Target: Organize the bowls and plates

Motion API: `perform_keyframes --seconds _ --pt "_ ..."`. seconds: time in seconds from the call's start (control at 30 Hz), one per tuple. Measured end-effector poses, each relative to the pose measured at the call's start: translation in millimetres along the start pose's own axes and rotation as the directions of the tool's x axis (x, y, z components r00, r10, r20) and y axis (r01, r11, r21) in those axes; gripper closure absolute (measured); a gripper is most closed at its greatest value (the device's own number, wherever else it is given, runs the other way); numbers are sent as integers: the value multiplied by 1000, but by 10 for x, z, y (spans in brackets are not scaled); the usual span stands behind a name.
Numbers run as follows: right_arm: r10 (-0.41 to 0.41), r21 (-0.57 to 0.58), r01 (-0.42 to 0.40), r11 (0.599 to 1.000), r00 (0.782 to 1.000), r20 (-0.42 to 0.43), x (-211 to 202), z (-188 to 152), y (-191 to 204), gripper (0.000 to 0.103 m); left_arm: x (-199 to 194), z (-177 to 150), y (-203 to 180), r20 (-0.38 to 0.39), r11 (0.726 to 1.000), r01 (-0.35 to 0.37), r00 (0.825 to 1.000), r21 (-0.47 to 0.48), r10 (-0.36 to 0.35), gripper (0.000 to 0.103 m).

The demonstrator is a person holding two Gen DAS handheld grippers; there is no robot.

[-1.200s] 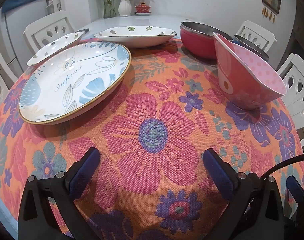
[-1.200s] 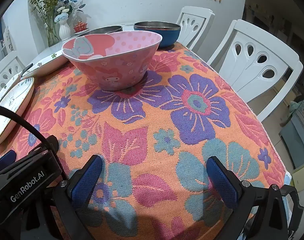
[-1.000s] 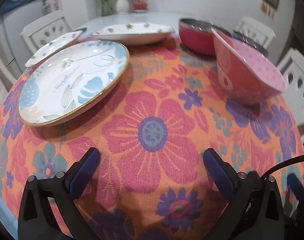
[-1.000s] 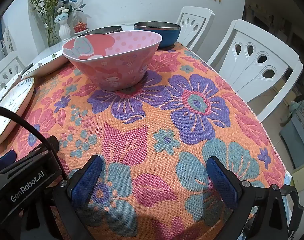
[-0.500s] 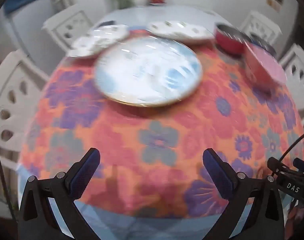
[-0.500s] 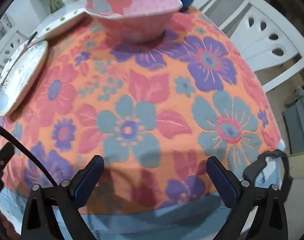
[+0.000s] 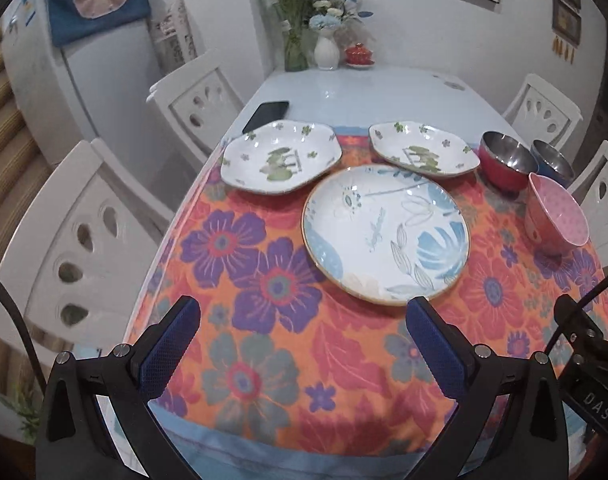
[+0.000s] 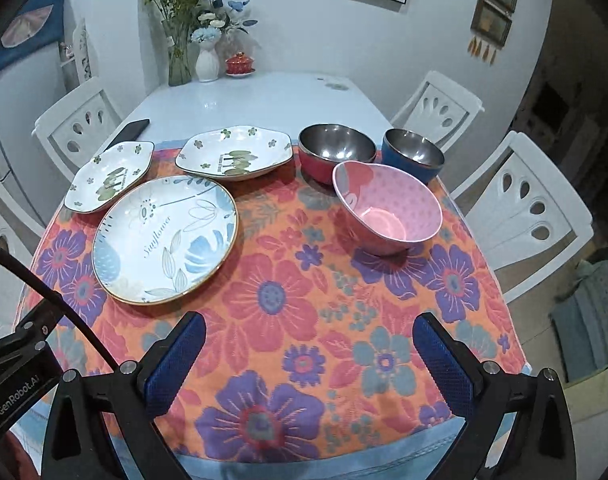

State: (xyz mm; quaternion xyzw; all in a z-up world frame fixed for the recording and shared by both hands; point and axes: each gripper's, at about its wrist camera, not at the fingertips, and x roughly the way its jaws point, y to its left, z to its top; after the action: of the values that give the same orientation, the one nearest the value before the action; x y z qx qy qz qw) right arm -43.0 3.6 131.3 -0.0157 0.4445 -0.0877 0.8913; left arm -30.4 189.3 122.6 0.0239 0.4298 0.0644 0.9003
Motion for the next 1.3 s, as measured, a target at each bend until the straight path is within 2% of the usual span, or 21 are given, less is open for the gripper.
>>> perform_keyframes --seconds 0.17,0.43,0.63,0.9,1.03,1.3 --pt "-38 33 38 999 999 11 1 9 111 0 96 144 101 28 998 53 998 23 -54 1" --pt "-103 51 104 993 994 -22 64 -17 194 0 282 212 158 -7 991 137 991 7 -136 1" --pt "-82 50 84 995 996 -43 132 -1 240 0 282 229 138 2 988 156 988 19 -156 1" --pt "-103 -23 103 994 994 -35 205 -16 342 0 291 246 193 -3 992 124 992 -16 -124 1" --pt "-90 -5 90 996 994 -64 295 -19 308 0 263 215 189 4 995 99 995 2 -99 1" --pt "-87 -6 86 996 994 -67 321 -17 319 0 291 222 267 -2 996 86 996 -12 -86 1"
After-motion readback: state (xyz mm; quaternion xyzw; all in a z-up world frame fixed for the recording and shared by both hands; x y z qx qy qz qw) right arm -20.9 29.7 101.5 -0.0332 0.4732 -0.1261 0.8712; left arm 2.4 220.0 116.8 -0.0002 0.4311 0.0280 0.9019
